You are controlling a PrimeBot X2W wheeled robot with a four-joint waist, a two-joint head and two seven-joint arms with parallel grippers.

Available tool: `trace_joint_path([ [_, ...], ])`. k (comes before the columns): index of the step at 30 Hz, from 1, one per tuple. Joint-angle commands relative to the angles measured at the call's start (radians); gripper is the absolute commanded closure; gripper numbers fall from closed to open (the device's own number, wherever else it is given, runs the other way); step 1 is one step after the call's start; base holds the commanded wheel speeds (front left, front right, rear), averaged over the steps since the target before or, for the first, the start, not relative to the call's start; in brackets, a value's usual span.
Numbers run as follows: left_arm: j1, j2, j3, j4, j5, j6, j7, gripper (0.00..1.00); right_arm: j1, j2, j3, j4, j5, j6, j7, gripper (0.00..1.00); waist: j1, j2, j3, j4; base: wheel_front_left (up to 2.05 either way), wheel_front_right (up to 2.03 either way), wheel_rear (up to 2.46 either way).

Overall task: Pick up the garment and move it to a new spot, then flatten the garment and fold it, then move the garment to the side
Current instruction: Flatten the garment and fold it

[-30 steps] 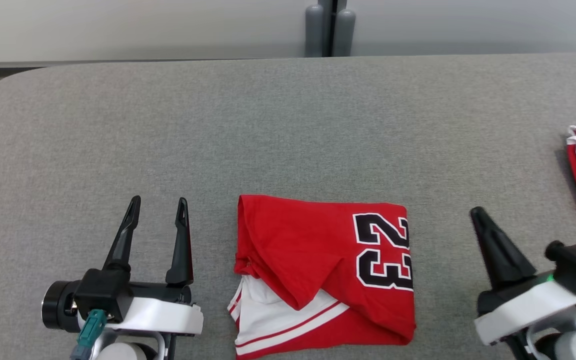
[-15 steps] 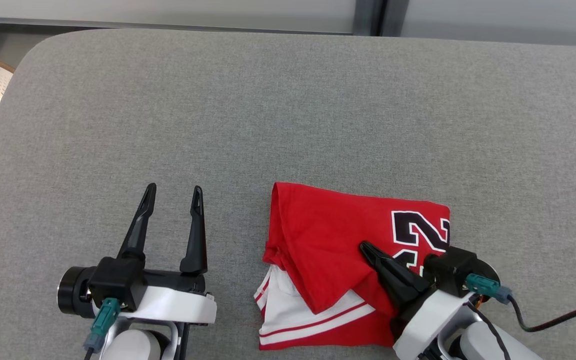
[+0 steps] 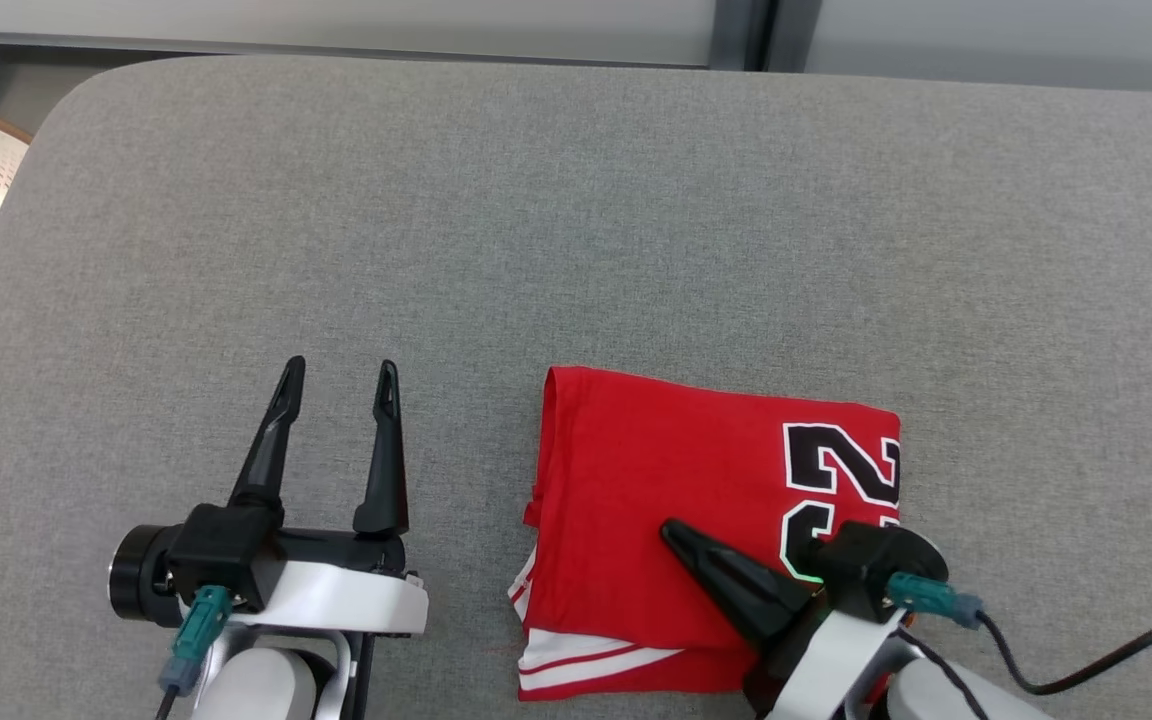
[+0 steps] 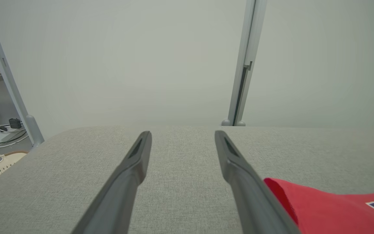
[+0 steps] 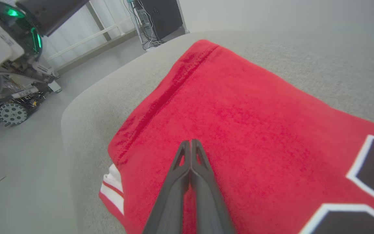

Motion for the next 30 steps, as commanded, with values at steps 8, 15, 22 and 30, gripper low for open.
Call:
trace_joint_path([
  [8, 0.040, 0.010, 0.071, -0.025, 0.011, -0.025, -0.003, 0.00, 0.070, -0.002, -0.286, -0.055, -0.034, 0.000, -0.082, 0.00, 0.0000, 0.0000, -0.064, -0.047, 0.00, 0.00, 0.00],
  [15, 0.092, 0.022, 0.104, -0.027, 0.023, -0.033, -0.003, 0.00, 0.217, 0.023, -0.647, -0.135, -0.142, 0.000, -0.080, 0.00, 0.0000, 0.0000, -0.114, -0.098, 0.00, 0.00, 0.00],
  [22, 0.139, 0.045, 0.120, -0.021, 0.030, -0.039, -0.003, 0.00, 0.367, 0.055, -0.861, -0.234, -0.219, 0.000, -0.014, 0.00, 0.0000, 0.0000, -0.170, -0.136, 0.00, 0.00, 0.00],
  [30, 0.209, 0.071, 0.124, -0.019, 0.022, -0.033, 0.008, 0.00, 0.475, 0.084, -0.918, -0.314, -0.248, 0.000, 0.062, 0.00, 0.0000, 0.0000, -0.255, -0.166, 0.00, 0.00, 0.00],
])
